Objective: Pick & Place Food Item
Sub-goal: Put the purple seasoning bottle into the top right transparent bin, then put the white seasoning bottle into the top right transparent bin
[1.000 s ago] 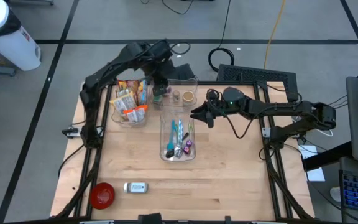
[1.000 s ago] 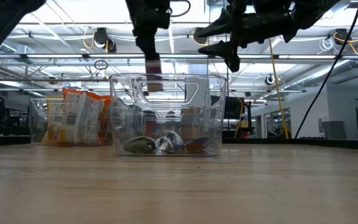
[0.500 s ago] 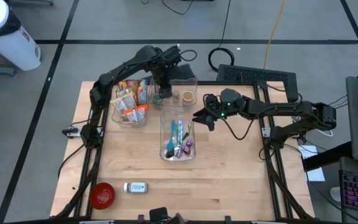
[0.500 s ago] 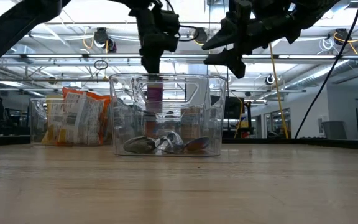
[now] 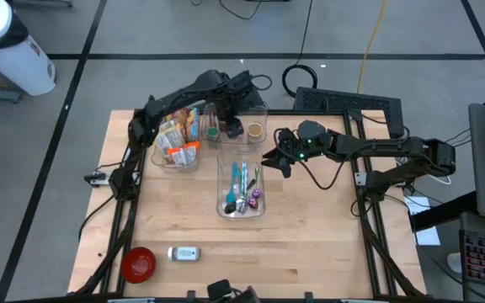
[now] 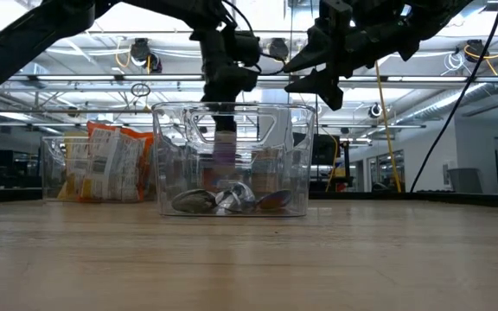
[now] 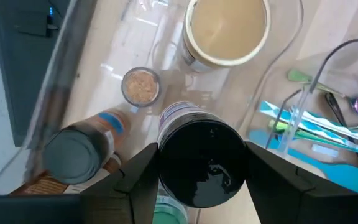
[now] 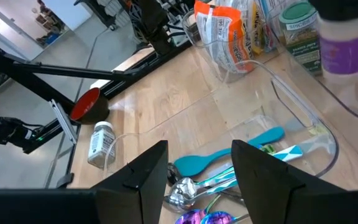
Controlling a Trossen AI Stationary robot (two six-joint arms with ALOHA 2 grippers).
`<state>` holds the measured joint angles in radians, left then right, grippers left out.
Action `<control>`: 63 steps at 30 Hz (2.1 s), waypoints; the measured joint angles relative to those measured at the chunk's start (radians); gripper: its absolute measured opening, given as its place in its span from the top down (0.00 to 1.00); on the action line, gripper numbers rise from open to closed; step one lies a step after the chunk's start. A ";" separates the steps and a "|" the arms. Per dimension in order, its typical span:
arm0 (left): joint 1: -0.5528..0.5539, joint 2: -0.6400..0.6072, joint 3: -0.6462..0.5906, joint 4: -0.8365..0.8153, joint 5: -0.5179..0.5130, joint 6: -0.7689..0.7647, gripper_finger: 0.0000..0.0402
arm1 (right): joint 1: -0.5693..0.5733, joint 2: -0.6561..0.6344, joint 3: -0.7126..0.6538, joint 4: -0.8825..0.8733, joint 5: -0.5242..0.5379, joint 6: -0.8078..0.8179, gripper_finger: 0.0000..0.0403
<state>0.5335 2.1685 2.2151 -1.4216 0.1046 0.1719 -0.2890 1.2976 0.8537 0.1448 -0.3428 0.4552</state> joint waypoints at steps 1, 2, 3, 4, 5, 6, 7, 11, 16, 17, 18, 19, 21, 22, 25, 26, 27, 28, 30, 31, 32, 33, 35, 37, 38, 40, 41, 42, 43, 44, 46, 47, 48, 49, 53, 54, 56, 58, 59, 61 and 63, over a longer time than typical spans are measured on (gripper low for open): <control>0.000 0.000 -0.013 0.010 -0.001 -0.003 0.49 | 0.000 0.000 0.000 0.000 0.000 0.000 0.58; 0.000 0.000 -0.028 0.021 0.000 -0.010 0.49 | 0.000 0.000 0.000 0.000 0.000 0.000 0.58; 0.000 -0.001 -0.043 0.031 0.001 -0.018 0.49 | 0.000 0.000 0.000 0.000 0.000 0.000 0.58; 0.000 -0.001 -0.055 0.036 -0.001 -0.025 0.49 | 0.000 0.000 0.000 0.000 0.000 0.000 0.58; 0.000 0.000 -0.067 0.041 -0.001 -0.029 0.49 | 0.000 0.000 0.000 0.000 0.000 0.000 0.58; 0.000 0.000 -0.079 0.048 -0.001 -0.035 0.49 | 0.000 0.000 0.000 0.000 0.000 0.000 0.58; 0.000 0.000 -0.092 0.057 -0.001 -0.038 0.49 | 0.000 0.000 0.000 0.000 0.000 0.000 0.58; 0.000 0.000 -0.145 0.109 -0.002 -0.074 0.49 | 0.000 0.000 0.000 0.000 0.000 0.000 0.58; 0.000 0.000 -0.179 0.163 -0.010 -0.097 0.49 | 0.000 0.000 0.000 0.000 0.000 0.001 0.58; 0.000 0.000 -0.183 0.171 -0.020 -0.102 0.49 | 0.000 0.000 0.000 0.000 0.000 0.002 0.58; 0.000 0.000 -0.188 0.184 -0.026 -0.105 0.49 | 0.000 0.000 0.000 0.000 0.000 0.003 0.58; 0.000 0.000 -0.191 0.195 -0.027 -0.108 0.49 | 0.000 0.000 0.000 0.000 0.000 0.003 0.58; 0.000 0.000 -0.195 0.198 -0.028 -0.115 0.49 | 0.000 0.000 0.000 0.000 0.000 0.003 0.58; 0.000 0.000 -0.199 0.199 -0.028 -0.115 0.49 | 0.000 0.000 0.000 0.000 0.000 0.003 0.58; 0.000 -0.002 -0.215 0.210 -0.027 -0.117 0.49 | 0.000 0.000 0.000 0.000 0.000 0.003 0.58; 0.000 -0.002 -0.220 0.210 -0.027 -0.121 0.49 | 0.000 0.000 0.000 0.000 0.000 0.003 0.58; 0.000 -0.003 -0.224 0.210 -0.027 -0.123 0.48 | 0.000 0.000 0.000 0.000 0.000 0.003 0.58; 0.000 -0.004 -0.227 0.211 -0.027 -0.126 0.46 | 0.000 0.000 0.000 0.000 0.000 0.003 0.58; 0.000 -0.004 -0.229 0.210 -0.026 -0.126 0.41 | 0.000 0.000 0.000 0.000 0.000 0.003 0.58; 0.000 -0.004 -0.231 0.207 -0.029 -0.125 0.38 | 0.000 0.000 0.000 0.000 0.000 0.003 0.58; 0.000 -0.001 -0.233 0.204 -0.029 -0.122 0.36 | 0.000 0.000 0.000 0.000 0.000 0.003 0.58; 0.000 0.001 -0.234 0.203 -0.029 -0.121 0.33 | 0.000 0.000 0.000 0.000 0.000 0.002 0.58; 0.002 0.002 -0.234 0.203 -0.029 -0.119 0.30 | 0.000 0.000 0.000 0.000 0.000 0.002 0.58; 0.004 0.000 -0.233 0.202 -0.029 -0.121 0.27 | 0.000 0.000 0.000 0.000 0.001 0.001 0.58; 0.004 0.000 -0.233 0.200 -0.029 -0.122 0.26 | 0.000 0.000 0.000 0.000 0.000 0.001 0.58; 0.005 0.000 -0.233 0.196 -0.029 -0.122 0.25 | 0.000 0.000 0.000 0.000 0.001 0.001 0.58; 0.005 -0.002 -0.233 0.196 -0.029 -0.123 0.25 | 0.000 0.000 0.000 0.000 0.001 0.001 0.58; 0.005 -0.004 -0.233 0.196 -0.028 -0.123 0.25 | 0.000 0.000 0.000 0.000 0.001 0.001 0.58; 0.005 -0.007 -0.232 0.194 -0.028 -0.123 0.26 | 0.000 0.000 0.000 0.000 0.001 0.000 0.58; 0.007 -0.011 -0.231 0.192 -0.028 -0.123 0.26 | 0.000 0.000 0.000 0.000 0.001 0.000 0.58; 0.008 -0.025 -0.231 0.192 -0.028 -0.123 0.27 | 0.000 0.000 0.000 0.000 0.001 -0.004 0.58; 0.009 -0.034 -0.231 0.193 -0.028 -0.123 0.28 | 0.000 0.000 0.000 0.000 0.003 -0.004 0.58; 0.011 -0.045 -0.230 0.193 -0.028 -0.123 0.28 | 0.000 0.000 0.000 0.000 0.003 -0.004 0.58; 0.013 -0.058 -0.230 0.194 -0.028 -0.122 0.28 | 0.000 0.000 0.000 0.001 0.003 -0.004 0.58; 0.020 -0.110 -0.230 0.198 -0.041 -0.121 0.29 | 0.000 0.000 0.000 0.001 0.004 -0.004 0.58; 0.021 -0.125 -0.230 0.198 -0.046 -0.121 0.29 | 0.000 0.000 0.000 0.001 0.004 -0.004 0.58; 0.022 -0.162 -0.229 0.202 -0.048 -0.123 0.29 | 0.000 0.000 0.000 0.004 0.004 -0.004 0.58; 0.022 -0.204 -0.229 0.203 -0.040 -0.130 0.29 | 0.000 0.000 0.000 0.008 0.004 -0.004 0.58; 0.022 -0.224 -0.229 0.203 -0.029 -0.133 0.29 | 0.000 0.000 0.000 0.009 0.005 -0.004 0.58; 0.022 -0.271 -0.229 0.207 -0.004 -0.156 0.29 | 0.000 0.000 0.000 0.010 0.005 -0.004 0.58; 0.021 -0.326 -0.229 0.223 0.048 -0.182 0.29 | 0.000 0.000 0.000 0.010 0.005 0.003 0.58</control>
<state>0.5546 1.8428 1.9862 -1.1990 0.1521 -0.0100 -0.2890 1.2976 0.8539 0.1550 -0.3382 0.4580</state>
